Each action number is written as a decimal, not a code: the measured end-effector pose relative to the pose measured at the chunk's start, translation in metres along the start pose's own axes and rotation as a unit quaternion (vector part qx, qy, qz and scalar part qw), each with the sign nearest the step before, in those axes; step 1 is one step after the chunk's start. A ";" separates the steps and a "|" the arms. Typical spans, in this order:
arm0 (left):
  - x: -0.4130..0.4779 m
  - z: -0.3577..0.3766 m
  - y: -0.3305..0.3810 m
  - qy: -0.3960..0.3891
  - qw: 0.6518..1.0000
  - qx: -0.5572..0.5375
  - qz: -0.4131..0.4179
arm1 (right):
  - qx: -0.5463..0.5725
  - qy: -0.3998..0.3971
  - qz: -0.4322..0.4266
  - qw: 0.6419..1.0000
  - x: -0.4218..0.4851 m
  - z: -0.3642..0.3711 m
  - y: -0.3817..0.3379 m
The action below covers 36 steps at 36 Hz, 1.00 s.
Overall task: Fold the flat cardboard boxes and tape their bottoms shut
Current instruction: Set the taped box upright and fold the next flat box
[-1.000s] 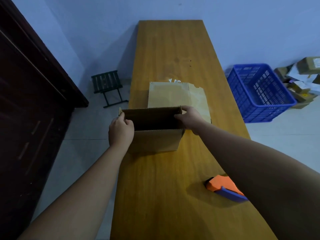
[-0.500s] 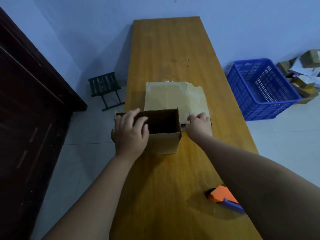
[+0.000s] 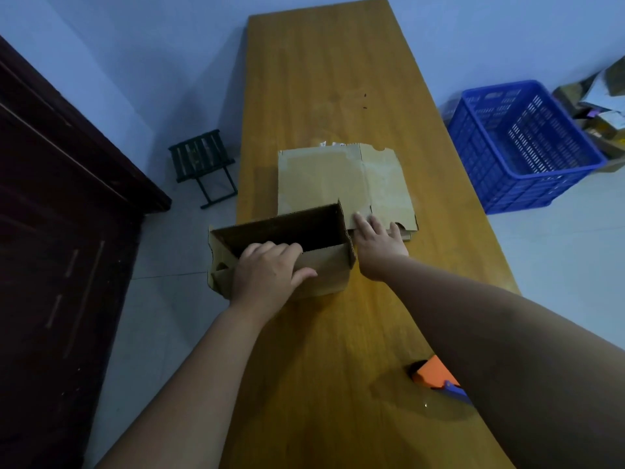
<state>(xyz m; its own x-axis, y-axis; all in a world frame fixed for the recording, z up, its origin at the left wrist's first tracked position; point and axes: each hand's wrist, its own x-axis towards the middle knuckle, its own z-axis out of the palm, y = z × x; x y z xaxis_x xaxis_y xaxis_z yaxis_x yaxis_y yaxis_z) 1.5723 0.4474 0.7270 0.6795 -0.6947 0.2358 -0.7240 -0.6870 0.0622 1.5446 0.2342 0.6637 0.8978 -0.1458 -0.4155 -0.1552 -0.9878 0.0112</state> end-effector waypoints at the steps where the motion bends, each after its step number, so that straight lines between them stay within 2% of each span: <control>1: 0.001 0.000 0.001 0.006 1.000 0.002 0.004 | 0.005 0.010 0.003 1.000 -0.001 0.001 0.000; 7: 0.000 0.003 0.009 0.031 0.998 0.004 0.047 | 0.063 0.086 0.074 0.991 -0.006 -0.009 -0.001; 12: -0.003 0.001 0.011 0.023 0.999 0.018 0.012 | 0.120 0.131 0.097 0.979 -0.009 -0.031 0.007; 16: 0.001 -0.001 0.013 -0.005 0.998 0.052 -0.030 | 0.163 0.201 0.111 0.959 -0.019 -0.053 0.016; 19: 0.004 -0.010 0.019 -0.073 0.992 0.086 -0.064 | 0.211 0.262 0.119 0.934 -0.027 -0.067 0.026; 22: 0.004 -0.018 0.026 -0.095 0.984 0.095 -0.113 | 0.253 0.320 0.139 0.902 -0.040 -0.079 0.034; 27: -0.005 -0.033 0.048 -0.102 0.978 0.021 -0.181 | 0.306 0.375 0.154 0.861 -0.075 -0.102 0.038; 30: -0.012 -0.042 0.061 -0.080 0.975 -0.041 -0.204 | 0.304 0.402 0.144 0.852 -0.099 -0.117 0.038; 33: -0.018 -0.056 0.069 -0.069 0.962 -0.137 -0.225 | 0.287 0.429 0.159 0.842 -0.124 -0.135 0.033; 36: -0.023 -0.075 0.073 -0.052 0.939 -0.249 -0.232 | 0.295 0.476 0.155 0.814 -0.148 -0.147 0.025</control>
<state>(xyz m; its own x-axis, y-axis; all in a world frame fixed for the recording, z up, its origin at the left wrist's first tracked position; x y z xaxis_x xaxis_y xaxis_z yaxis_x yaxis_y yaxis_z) 1.4947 0.4287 0.7989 0.9245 -0.3806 -0.0224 -0.2960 -0.7534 0.5871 1.4687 0.2229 0.8593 0.6463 -0.6364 0.4211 -0.3534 -0.7387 -0.5740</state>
